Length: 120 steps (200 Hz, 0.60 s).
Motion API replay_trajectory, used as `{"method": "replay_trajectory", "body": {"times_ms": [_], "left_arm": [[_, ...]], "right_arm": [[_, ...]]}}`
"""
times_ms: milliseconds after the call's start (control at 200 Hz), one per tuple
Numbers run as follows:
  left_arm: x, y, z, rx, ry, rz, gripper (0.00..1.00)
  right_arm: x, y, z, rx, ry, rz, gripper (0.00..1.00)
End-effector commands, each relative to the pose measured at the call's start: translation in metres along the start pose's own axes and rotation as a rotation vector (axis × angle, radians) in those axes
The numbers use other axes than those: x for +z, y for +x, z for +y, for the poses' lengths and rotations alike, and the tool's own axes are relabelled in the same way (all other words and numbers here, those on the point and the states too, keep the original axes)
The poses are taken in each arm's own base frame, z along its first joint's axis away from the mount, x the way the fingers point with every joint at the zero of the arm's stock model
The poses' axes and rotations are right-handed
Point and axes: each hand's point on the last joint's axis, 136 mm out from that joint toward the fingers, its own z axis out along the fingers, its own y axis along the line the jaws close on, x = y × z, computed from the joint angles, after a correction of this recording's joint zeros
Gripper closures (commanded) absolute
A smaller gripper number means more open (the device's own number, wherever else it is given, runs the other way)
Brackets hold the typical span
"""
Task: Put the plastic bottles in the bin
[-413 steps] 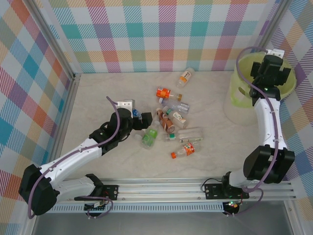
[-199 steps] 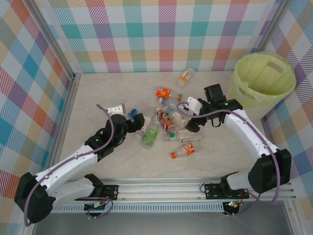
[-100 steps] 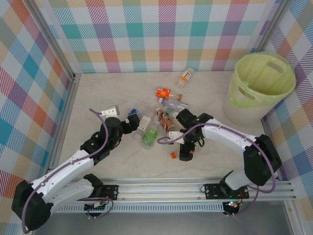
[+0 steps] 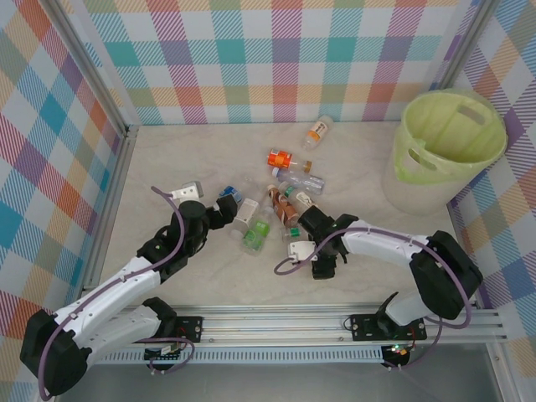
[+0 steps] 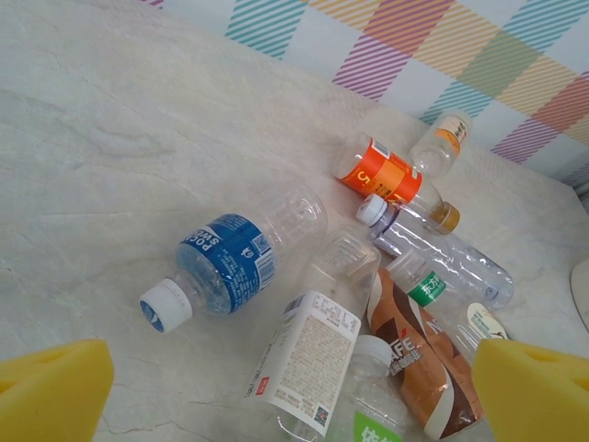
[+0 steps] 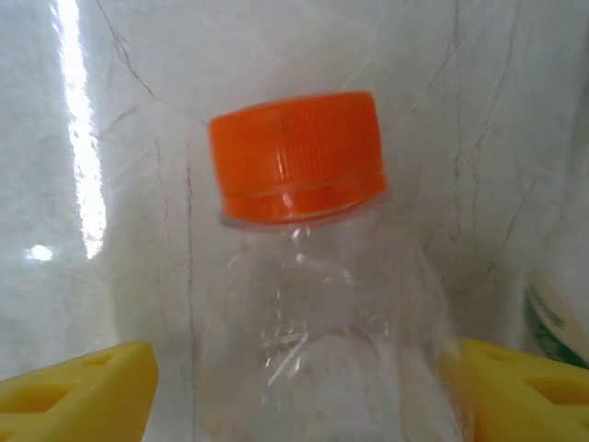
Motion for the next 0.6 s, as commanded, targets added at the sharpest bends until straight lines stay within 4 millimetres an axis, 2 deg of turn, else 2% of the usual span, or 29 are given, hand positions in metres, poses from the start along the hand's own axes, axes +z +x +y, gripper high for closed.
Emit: {"method": "replay_trajectory", "body": {"times_ms": [0,105,185,380,470,595], "left_arm": [[-0.001,0.000,0.006,-0.017,-0.012,-0.008,0.00],[-0.001,-0.002,0.006,-0.017,-0.014,-0.013,0.00],[-0.001,-0.003,0.007,-0.020,-0.016,-0.018,0.00],[-0.002,-0.007,0.012,-0.035,-0.040,-0.041,0.00],[-0.003,-0.008,0.018,-0.054,-0.062,-0.062,0.00],[-0.005,-0.012,0.024,-0.091,-0.076,-0.096,0.00]], "right_arm": [[0.016,0.006,-0.007,-0.073,0.079,0.034,0.21],[0.022,0.013,-0.005,-0.074,0.098,0.066,0.25],[0.019,0.011,-0.006,-0.056,0.116,0.048,0.30],[0.000,0.007,-0.005,0.041,0.138,-0.002,0.35],[-0.009,0.008,-0.003,0.081,0.146,-0.014,0.42],[-0.029,0.000,-0.016,0.163,0.219,-0.080,0.45]]}}
